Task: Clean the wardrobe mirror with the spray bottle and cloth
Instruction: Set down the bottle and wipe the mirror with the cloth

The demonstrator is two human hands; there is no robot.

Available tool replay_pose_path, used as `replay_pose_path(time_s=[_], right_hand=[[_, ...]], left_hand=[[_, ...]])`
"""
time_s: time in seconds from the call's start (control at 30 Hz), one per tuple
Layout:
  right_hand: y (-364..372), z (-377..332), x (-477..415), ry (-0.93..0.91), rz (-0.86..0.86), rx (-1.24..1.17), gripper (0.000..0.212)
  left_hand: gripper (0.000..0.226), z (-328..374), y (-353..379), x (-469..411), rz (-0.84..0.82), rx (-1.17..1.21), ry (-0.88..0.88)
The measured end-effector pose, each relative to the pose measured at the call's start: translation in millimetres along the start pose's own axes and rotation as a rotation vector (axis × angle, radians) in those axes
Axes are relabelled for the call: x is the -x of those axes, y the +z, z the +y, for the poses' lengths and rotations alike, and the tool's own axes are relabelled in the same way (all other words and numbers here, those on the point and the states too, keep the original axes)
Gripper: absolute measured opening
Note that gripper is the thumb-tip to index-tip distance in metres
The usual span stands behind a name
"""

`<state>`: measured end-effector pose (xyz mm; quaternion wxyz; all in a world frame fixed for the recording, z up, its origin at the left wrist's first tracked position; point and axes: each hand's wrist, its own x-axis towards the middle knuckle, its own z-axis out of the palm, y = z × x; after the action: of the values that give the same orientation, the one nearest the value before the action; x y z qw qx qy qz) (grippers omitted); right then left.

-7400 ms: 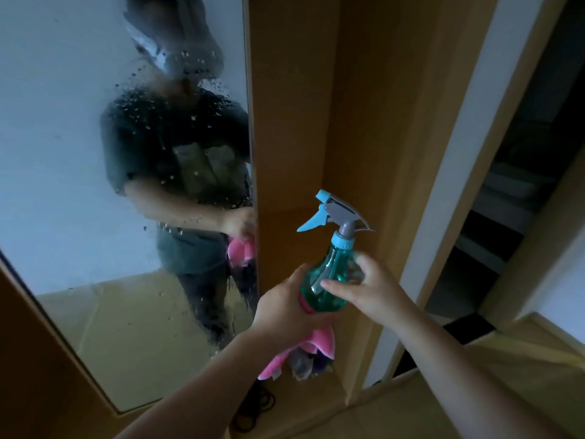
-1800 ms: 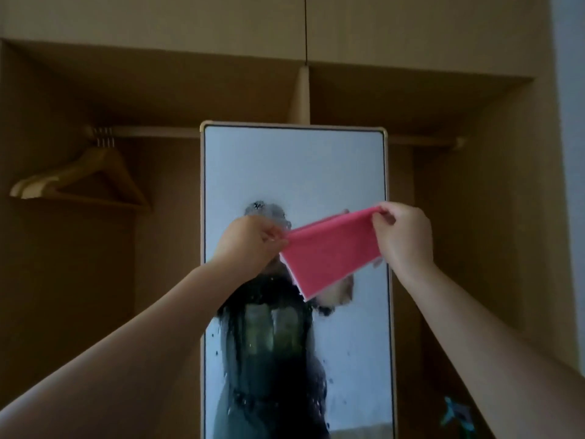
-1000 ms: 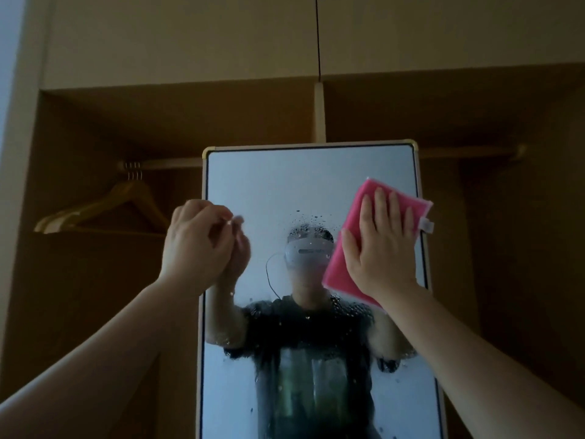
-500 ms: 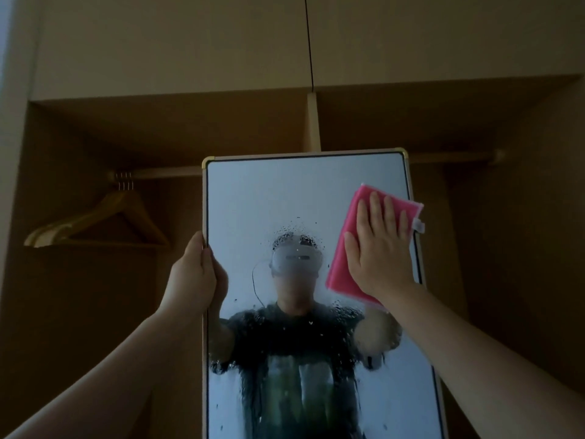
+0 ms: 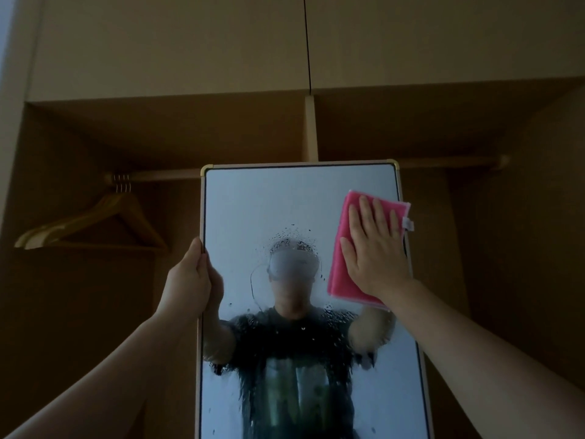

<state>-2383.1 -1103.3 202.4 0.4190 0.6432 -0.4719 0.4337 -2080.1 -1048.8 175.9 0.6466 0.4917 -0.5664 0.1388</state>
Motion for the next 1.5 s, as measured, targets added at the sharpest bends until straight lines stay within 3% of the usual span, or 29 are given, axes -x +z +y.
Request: replay_pose_path(time_s=[0.17, 0.3, 0.63, 0.87, 1.0, 1.33, 1.5], right_hand=[[4, 19, -14, -0.099, -0.043, 0.029, 0.067], [2, 31, -31, -0.163, -0.064, 0.051, 0.069], [-11, 41, -65, -0.156, -0.059, 0.054, 0.07], [-6, 36, -42, -0.15, -0.055, 0.052, 0.069], [1, 33, -20, -0.157, -0.06, 0.054, 0.069], [26, 30, 42, -0.266, -0.043, 0.072, 0.066], [29, 17, 57, -0.176, -0.047, 0.008, 0.064]], left_hand=[[0.044, -5, 6, 0, 0.013, 0.018, -0.043], [0.032, 3, 5, 1, 0.014, -0.031, -0.017], [0.038, 6, 7, 5, 0.038, 0.033, -0.017], [0.042, 7, 7, 8, 0.021, 0.078, -0.021], [0.031, 7, 4, 7, 0.003, -0.009, 0.007], [0.045, -9, 4, 1, -0.015, -0.004, 0.039], [0.044, -10, 6, 2, 0.001, -0.005, 0.053]])
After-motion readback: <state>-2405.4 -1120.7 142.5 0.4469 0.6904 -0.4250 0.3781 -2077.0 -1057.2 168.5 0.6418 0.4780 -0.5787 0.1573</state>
